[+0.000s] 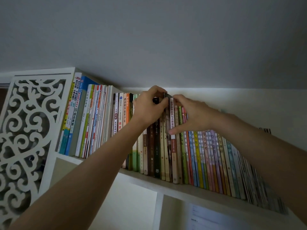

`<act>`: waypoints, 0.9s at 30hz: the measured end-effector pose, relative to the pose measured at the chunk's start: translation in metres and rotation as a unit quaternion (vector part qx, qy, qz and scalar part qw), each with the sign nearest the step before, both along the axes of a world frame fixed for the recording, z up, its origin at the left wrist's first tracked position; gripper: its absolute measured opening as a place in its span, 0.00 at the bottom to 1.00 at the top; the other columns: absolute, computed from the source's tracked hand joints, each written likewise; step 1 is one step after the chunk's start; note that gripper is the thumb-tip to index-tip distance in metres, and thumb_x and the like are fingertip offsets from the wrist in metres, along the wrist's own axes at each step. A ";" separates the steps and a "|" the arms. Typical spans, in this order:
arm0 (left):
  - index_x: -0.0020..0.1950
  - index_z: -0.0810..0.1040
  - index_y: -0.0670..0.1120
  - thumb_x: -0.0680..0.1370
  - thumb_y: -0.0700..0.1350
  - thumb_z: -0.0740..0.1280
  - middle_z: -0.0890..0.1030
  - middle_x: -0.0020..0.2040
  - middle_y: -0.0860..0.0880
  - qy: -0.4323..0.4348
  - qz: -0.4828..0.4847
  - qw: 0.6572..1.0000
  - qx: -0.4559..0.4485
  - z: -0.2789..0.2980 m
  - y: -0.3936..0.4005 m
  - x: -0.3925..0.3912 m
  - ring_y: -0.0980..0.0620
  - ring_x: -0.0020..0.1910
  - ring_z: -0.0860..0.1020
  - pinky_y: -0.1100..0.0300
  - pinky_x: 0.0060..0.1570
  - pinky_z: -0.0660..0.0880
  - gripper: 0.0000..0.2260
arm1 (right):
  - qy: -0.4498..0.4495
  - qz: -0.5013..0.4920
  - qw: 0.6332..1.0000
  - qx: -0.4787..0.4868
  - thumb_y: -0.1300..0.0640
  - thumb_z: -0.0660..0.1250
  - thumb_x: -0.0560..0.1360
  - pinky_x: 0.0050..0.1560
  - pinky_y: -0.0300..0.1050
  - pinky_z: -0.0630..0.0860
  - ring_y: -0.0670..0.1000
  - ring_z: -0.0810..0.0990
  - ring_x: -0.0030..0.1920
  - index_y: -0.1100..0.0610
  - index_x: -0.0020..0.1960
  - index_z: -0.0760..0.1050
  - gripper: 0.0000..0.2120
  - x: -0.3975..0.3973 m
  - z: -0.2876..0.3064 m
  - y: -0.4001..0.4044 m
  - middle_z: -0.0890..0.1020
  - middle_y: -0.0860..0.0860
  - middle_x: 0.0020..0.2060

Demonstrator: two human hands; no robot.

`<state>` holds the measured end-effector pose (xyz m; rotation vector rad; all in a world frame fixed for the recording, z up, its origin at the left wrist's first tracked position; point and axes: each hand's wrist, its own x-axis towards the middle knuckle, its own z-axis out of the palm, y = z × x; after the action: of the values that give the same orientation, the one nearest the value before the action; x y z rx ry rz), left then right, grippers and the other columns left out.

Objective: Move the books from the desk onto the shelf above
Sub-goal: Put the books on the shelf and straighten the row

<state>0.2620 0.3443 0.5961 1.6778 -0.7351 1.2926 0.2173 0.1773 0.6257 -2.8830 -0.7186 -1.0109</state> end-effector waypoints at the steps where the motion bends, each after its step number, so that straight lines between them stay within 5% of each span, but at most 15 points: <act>1: 0.56 0.77 0.53 0.77 0.49 0.66 0.82 0.48 0.58 -0.011 -0.005 0.999 -0.030 -0.002 -0.001 -0.004 0.60 0.50 0.79 0.50 0.56 0.77 0.09 | 0.018 -0.002 1.000 -0.007 0.33 0.76 0.57 0.66 0.58 0.69 0.53 0.72 0.65 0.47 0.75 0.51 0.56 -0.002 0.002 -0.001 0.72 0.48 0.68; 6: 0.65 0.71 0.49 0.77 0.45 0.69 0.79 0.46 0.58 0.002 -0.047 0.983 -0.175 -0.031 -0.020 -0.023 0.66 0.43 0.79 0.73 0.41 0.76 0.18 | 0.008 -0.008 1.000 -0.017 0.36 0.77 0.58 0.69 0.58 0.65 0.55 0.70 0.68 0.48 0.77 0.48 0.58 -0.003 -0.001 -0.002 0.68 0.49 0.71; 12: 0.48 0.74 0.46 0.78 0.49 0.66 0.76 0.45 0.51 0.058 0.076 0.992 -0.077 -0.088 -0.037 -0.028 0.58 0.39 0.74 0.65 0.37 0.73 0.07 | -0.014 -0.010 1.000 -0.019 0.38 0.78 0.59 0.69 0.56 0.63 0.52 0.72 0.63 0.47 0.76 0.49 0.56 -0.001 -0.003 -0.001 0.72 0.47 0.66; 15: 0.50 0.73 0.45 0.81 0.48 0.61 0.76 0.47 0.49 0.057 0.079 0.993 -0.061 -0.085 -0.037 -0.036 0.53 0.42 0.75 0.54 0.40 0.77 0.06 | -0.027 -0.030 0.999 -0.033 0.33 0.77 0.54 0.70 0.56 0.58 0.53 0.70 0.66 0.47 0.76 0.47 0.61 -0.002 -0.005 0.001 0.70 0.47 0.69; 21: 0.52 0.65 0.48 0.82 0.44 0.57 0.78 0.42 0.47 0.052 0.017 0.988 -0.145 -0.070 -0.016 -0.064 0.48 0.34 0.78 0.53 0.27 0.74 0.01 | -0.017 -0.031 0.999 -0.018 0.31 0.77 0.51 0.68 0.53 0.57 0.54 0.67 0.69 0.47 0.76 0.47 0.64 -0.004 -0.004 0.002 0.66 0.48 0.72; 27: 0.63 0.60 0.48 0.82 0.43 0.58 0.78 0.43 0.54 0.063 0.062 0.995 -0.048 -0.111 -0.027 -0.063 0.58 0.33 0.78 0.65 0.30 0.76 0.11 | -0.021 -0.041 0.999 -0.020 0.30 0.77 0.51 0.67 0.53 0.57 0.54 0.67 0.70 0.47 0.76 0.46 0.65 -0.004 -0.005 0.003 0.65 0.48 0.73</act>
<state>0.1987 0.3174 0.4846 1.7307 -0.4929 1.2727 0.2130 0.1807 0.6206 -2.9563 -0.6346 -1.0797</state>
